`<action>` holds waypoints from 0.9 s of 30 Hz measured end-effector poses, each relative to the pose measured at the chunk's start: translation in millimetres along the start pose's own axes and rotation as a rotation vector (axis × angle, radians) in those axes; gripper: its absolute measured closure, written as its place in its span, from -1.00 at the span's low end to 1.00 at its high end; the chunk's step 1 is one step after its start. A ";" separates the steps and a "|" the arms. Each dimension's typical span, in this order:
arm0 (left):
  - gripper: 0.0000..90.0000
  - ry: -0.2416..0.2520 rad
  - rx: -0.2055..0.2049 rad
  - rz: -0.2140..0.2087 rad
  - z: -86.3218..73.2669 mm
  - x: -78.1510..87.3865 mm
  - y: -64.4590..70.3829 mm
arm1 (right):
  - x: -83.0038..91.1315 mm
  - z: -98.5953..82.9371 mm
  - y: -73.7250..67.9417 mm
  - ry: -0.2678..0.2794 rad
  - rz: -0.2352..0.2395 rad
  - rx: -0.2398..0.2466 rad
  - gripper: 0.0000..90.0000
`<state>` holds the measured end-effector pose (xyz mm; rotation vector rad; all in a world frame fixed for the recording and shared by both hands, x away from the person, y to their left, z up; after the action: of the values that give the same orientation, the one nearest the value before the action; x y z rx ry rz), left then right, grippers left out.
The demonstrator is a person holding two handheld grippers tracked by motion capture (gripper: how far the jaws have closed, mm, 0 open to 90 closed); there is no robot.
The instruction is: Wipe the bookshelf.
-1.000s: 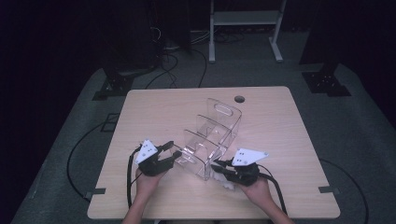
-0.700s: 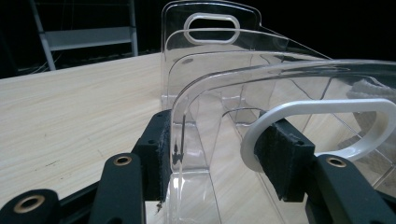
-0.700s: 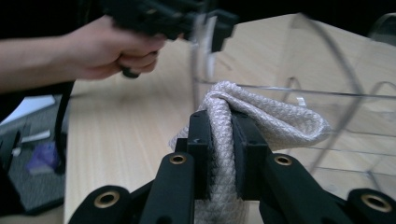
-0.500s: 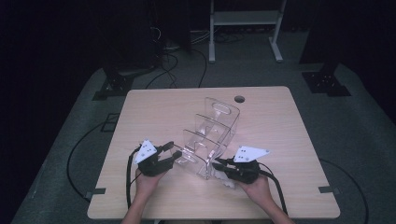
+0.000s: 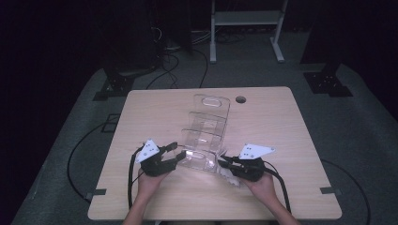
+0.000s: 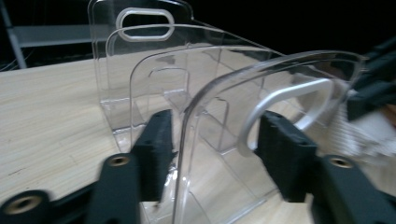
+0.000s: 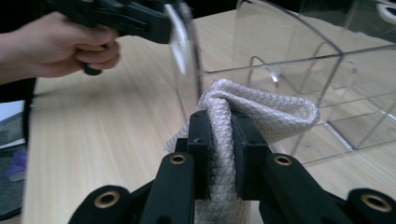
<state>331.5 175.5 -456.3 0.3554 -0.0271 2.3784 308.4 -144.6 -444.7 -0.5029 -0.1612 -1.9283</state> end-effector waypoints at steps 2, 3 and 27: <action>-0.05 -0.003 -0.001 -0.012 -0.8 -2.1 0.8 | -0.1 0.6 -3.7 -0.001 0.010 0.008 0.75; 0.02 -0.003 -0.010 -0.028 -1.0 -2.5 1.4 | -0.3 0.8 -5.2 -0.002 0.010 0.016 0.75; 0.56 -0.032 -0.109 -0.131 0.6 -4.0 25.5 | -0.1 0.3 15.1 -0.002 -0.054 -0.031 0.75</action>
<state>317.5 154.0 -454.8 0.3330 -0.1434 2.2310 322.2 -150.6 -446.3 -0.5265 -0.1478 -1.9859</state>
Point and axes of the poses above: each handheld gripper's, and its own axes: x roughly backward along the jaws, z roughly out of its top, y roughly to its right, the point moved 1 cm from there along -x, roughly forward along the jaws, and after that the axes turned 7 degrees about z, right-handed, at the moved point
